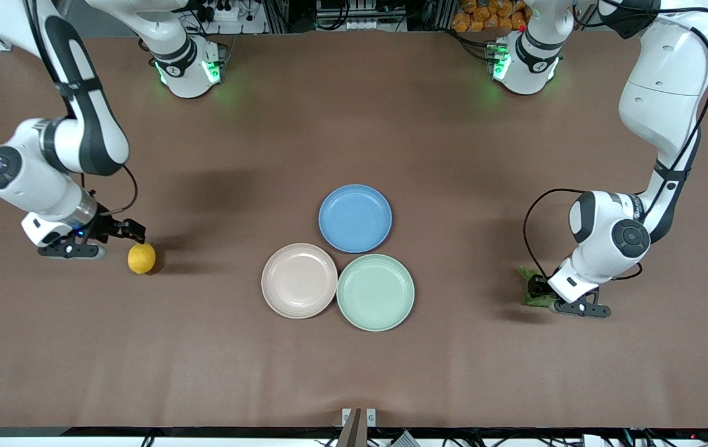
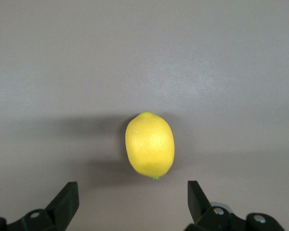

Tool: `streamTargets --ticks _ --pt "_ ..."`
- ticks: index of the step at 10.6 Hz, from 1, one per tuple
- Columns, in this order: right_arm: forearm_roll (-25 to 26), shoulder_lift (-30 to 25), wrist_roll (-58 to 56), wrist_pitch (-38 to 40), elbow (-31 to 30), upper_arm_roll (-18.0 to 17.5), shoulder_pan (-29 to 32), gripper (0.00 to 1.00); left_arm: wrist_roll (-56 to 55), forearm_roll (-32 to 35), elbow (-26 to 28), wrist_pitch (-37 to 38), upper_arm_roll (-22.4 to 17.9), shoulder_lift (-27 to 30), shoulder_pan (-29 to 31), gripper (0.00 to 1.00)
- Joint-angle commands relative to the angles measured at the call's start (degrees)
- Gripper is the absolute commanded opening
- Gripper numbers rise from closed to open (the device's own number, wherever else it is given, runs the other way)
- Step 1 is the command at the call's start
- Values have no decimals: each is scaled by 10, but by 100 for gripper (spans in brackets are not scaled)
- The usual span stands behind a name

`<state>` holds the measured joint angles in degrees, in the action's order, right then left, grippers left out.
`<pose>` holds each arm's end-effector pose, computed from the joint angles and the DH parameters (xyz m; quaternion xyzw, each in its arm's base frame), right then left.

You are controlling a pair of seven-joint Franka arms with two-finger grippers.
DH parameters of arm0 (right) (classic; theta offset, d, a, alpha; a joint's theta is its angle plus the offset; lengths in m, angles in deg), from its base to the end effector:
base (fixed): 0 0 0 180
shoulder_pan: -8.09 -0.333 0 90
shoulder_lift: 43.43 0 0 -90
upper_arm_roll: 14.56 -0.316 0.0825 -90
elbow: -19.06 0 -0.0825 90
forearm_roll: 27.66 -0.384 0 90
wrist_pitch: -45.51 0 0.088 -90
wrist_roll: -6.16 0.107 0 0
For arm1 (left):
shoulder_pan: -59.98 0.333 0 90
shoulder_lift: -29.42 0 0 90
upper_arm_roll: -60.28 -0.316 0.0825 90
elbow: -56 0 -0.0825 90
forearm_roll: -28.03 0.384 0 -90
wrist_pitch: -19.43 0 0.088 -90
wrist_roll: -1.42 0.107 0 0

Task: Place lemon and lettuce in plates
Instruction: 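Close the left gripper on the lettuce while the right gripper grasps the lemon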

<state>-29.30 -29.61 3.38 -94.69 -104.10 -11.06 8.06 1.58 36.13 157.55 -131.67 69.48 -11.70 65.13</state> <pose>0.5708 -0.0341 0.2940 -0.9995 0.0157 -0.0285 0.0007 0.6710 -0.0416 0.1740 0.9941 -0.0720 0.0793 0.0148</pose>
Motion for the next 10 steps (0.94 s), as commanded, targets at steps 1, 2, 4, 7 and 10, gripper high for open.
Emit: streamTargets --ticks 1,2,4,7,10 --pt "-9 42 -5 -75 -18 -8 7 100 1 16 -12 -5 0 -11 -2 33" --pt "-9 61 -5 -97 -18 -9 7 100 1 16 -12 -5 0 -10 -2 19" --pt "-9 84 -5 -122 -16 -9 6 100 1 16 -12 -5 0 -7 -2 0" --pt "-9 109 -5 -149 -12 -9 6 100 0 16 -12 -5 1 4 -1 0" --pt "-8 133 -5 -171 -3 -9 6 100 -1 15 -12 0 3 28 -11 0"
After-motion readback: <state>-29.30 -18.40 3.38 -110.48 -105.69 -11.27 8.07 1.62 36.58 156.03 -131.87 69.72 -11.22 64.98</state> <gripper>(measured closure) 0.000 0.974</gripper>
